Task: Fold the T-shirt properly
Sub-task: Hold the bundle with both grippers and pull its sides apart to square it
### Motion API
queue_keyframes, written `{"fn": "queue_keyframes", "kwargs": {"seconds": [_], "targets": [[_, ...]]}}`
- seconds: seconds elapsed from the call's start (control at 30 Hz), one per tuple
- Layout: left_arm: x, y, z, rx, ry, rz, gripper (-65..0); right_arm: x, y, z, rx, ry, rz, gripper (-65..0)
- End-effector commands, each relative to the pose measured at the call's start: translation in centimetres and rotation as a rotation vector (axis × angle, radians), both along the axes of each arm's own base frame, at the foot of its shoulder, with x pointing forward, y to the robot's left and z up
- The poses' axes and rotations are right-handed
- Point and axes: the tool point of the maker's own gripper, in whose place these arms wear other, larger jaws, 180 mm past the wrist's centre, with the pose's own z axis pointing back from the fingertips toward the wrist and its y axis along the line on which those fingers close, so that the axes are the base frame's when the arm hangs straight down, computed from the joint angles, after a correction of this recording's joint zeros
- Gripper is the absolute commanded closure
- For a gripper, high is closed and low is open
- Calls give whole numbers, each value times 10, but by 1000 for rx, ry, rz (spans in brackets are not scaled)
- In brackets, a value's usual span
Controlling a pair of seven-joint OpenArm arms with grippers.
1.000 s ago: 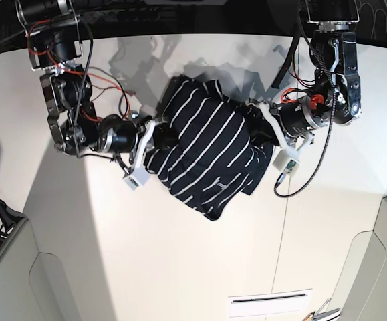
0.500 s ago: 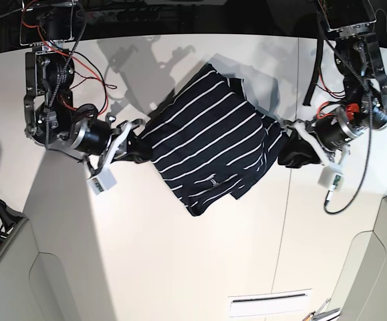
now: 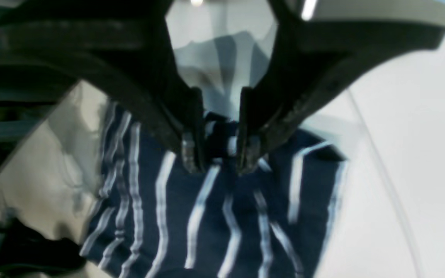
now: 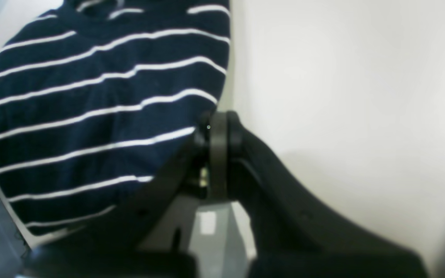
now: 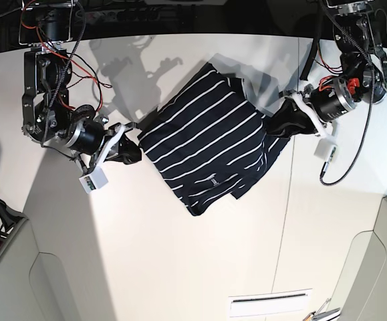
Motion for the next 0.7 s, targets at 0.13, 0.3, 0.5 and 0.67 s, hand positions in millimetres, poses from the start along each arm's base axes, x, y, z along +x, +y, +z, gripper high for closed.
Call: {"fn": "queue_keyframes", "kwargs": {"seconds": [0.13,0.3,0.5,0.67], "targets": [[8,12,-3,51,-28,33,-148,9,1,6,36,-24,-12,0],[7,19,-19,48,5,67,-148,8,6,5,64,-18,-11,0],[4,25,-42,28,68,96,-148,7,19,6,96,-22,-3,0],[5,29,-53,14,91,120,-148,10,31,5,56,-76,28,0]]}}
